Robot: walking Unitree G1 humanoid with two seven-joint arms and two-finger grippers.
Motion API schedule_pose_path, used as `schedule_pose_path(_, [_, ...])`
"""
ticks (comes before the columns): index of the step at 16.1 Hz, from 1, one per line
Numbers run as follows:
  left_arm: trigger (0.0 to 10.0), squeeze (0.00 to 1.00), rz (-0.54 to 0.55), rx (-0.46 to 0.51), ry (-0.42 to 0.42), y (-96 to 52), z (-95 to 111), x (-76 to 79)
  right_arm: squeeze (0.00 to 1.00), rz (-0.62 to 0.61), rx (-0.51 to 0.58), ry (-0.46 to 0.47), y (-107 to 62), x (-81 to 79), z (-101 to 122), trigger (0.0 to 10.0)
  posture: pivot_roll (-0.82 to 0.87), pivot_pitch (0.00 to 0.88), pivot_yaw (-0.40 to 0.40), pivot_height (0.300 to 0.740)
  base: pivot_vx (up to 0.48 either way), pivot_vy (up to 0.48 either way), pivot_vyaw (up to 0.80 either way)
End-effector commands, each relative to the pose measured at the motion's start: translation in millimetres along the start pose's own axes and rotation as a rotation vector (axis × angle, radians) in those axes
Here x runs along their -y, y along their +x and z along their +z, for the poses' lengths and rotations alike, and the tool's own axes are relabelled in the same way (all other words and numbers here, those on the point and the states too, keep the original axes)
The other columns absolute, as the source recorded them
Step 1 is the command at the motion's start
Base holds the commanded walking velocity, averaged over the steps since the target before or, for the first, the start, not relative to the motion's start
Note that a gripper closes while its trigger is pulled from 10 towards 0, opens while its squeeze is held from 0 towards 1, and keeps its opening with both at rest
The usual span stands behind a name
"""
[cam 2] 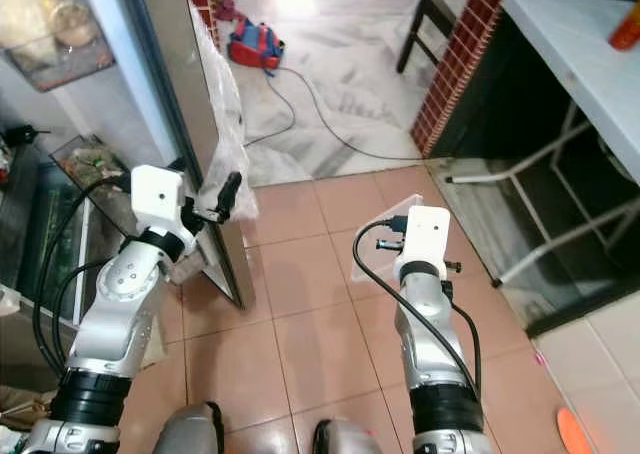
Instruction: Restocking fridge
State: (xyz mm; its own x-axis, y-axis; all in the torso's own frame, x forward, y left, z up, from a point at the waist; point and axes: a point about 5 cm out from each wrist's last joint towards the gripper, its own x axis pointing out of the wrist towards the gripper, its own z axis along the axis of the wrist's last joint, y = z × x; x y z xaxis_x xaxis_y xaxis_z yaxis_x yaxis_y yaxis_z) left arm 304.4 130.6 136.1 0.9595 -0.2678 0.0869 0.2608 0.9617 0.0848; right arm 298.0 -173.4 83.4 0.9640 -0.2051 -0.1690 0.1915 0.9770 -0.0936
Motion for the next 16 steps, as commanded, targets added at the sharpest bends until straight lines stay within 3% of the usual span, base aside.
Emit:
schedule_pose_path(1, [10.0, 0.0, -0.01, 0.005, 0.013, 4.5, 1, 3.0, 0.0, -0.006, 0.014, 0.004, 0.4, 3.7, 5, 10.0, 0.07, 0.146, -0.047, 0.74, 0.382, 0.0, 0.0])
schedule_pose_path(11, [10.0, 0.0, -0.015, 0.013, 0.039, 11.5, 2, 4.5, 0.0, -0.002, 0.014, 0.0, 3.0, 2.8, 6, 10.0, 0.07, 0.137, -0.048, 0.74, 0.359, 0.0, 0.0])
schedule_pose_path(16, [10.0, 0.0, -0.028, 0.02, 0.041, 15.0, 2, 8.1, 0.0, -0.006, 0.013, -0.005, 2.7, 3.6, 6, 10.0, 0.07, 0.139, -0.049, 0.74, 0.48, 0.0, -0.51])
